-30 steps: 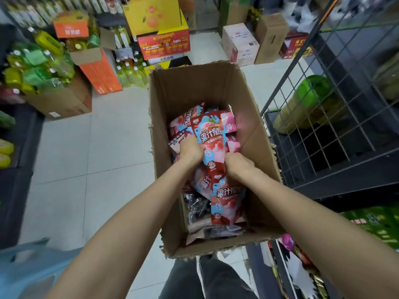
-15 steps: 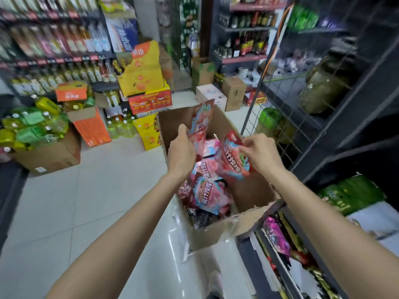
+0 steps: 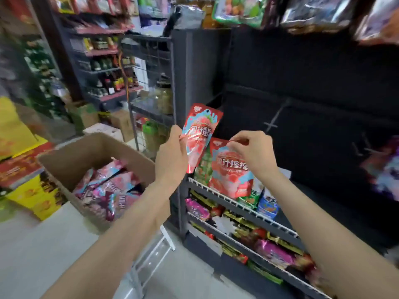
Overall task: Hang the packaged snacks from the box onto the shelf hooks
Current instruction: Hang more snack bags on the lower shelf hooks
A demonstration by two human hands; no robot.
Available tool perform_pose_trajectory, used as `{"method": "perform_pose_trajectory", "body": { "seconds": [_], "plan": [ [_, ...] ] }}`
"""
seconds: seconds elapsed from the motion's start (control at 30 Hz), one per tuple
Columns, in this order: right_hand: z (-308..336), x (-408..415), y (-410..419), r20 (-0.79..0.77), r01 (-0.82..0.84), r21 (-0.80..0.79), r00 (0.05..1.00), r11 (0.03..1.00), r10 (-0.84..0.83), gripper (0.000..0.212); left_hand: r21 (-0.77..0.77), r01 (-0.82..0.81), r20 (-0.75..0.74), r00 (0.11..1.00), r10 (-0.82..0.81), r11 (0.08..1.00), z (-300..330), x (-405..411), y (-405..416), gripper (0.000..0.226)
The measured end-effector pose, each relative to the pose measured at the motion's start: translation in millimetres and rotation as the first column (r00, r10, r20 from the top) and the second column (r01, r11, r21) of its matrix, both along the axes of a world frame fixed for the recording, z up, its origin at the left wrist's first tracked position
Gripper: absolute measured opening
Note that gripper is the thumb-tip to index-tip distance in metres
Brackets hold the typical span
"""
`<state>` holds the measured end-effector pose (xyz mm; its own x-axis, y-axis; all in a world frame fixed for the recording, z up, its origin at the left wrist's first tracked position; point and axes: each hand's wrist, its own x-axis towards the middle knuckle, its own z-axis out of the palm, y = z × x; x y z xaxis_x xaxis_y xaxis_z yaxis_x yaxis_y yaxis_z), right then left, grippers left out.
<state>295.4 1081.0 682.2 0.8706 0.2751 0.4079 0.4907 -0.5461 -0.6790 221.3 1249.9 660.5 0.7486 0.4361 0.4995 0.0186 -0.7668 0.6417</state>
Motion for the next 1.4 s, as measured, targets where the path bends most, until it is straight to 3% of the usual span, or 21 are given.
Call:
{"method": "perform_pose_trajectory", "body": {
  "seconds": [0.13,0.33,0.67,0.87,1.13,1.4],
  "plan": [
    [-9,-7,-99,-0.081,0.117,-0.011,0.990,0.993,-0.117,0.010,0.029,0.227,0.004,0.974,-0.228,0.973,-1,20,-90,0.008],
    [-25,-11,-231,-0.121,0.314,0.092,0.945,0.945,-0.303,0.011,-0.027,0.397,-0.009,0.917,-0.398,0.917,-12,47,-214,0.012],
    [-46,17,-387,-0.180,0.492,0.160,0.867,0.856,-0.464,0.010,0.046,0.387,-0.216,0.904,-0.369,0.921,-48,76,-341,0.008],
    [-47,34,-422,-0.174,0.462,0.183,0.884,0.868,-0.433,0.012,-0.048,0.382,-0.235,0.894,-0.382,0.923,-67,91,-398,0.011],
    [-47,40,-437,-0.167,0.471,0.201,0.881,0.859,-0.443,0.017,-0.024,0.386,-0.195,0.903,-0.383,0.922,-56,106,-425,0.007],
    [-42,51,-448,-0.103,0.404,0.096,0.913,0.910,-0.395,0.016,-0.036,0.388,-0.165,0.906,-0.389,0.921,-49,112,-435,0.010]
  ]
}}
